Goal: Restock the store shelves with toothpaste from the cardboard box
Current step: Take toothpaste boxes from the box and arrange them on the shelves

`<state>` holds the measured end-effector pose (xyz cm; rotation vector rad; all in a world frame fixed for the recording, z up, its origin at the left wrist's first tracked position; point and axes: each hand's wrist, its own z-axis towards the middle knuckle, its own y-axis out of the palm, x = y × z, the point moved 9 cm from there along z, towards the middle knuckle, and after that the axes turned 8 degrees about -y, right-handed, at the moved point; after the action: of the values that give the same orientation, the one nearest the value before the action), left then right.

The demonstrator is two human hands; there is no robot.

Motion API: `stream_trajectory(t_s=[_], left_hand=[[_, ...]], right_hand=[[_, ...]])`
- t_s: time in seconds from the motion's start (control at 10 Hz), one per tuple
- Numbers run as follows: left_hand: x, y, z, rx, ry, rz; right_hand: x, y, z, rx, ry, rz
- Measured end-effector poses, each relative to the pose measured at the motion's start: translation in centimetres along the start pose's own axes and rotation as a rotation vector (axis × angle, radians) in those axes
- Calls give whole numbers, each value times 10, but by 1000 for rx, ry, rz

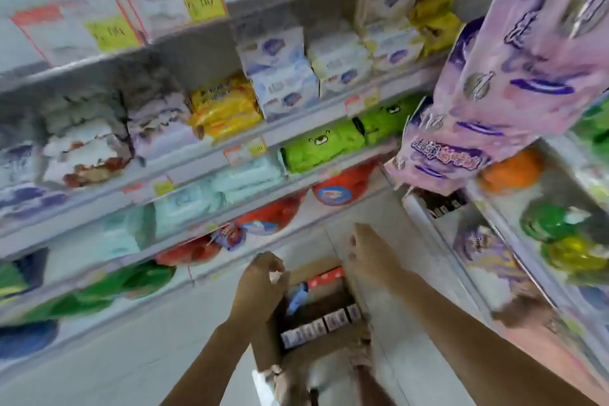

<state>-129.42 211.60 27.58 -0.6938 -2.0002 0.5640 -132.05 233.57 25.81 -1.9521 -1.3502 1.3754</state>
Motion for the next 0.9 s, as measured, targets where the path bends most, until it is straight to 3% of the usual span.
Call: stream_trajectory(t_s=[0.1,0.3,0.5,0.6,0.7,0.9], left_hand=[[-71,40,14,-68,-178,58],[-186,124,68,-163,-223,331],[-249,218,111,-271,-185,220],[-270,270,138,-280,-144,197],[-277,313,162,-269,-102,243],[-293,365,193,-187,-79,292]], right_hand=[[40,72,8,-57,101,12],[115,201,50,-102,181,36],[181,318,110,-117,169,-49],[210,364,131,-165,178,41],[211,376,151,-154,27,-163],[222,400,167,-79,9,-167]])
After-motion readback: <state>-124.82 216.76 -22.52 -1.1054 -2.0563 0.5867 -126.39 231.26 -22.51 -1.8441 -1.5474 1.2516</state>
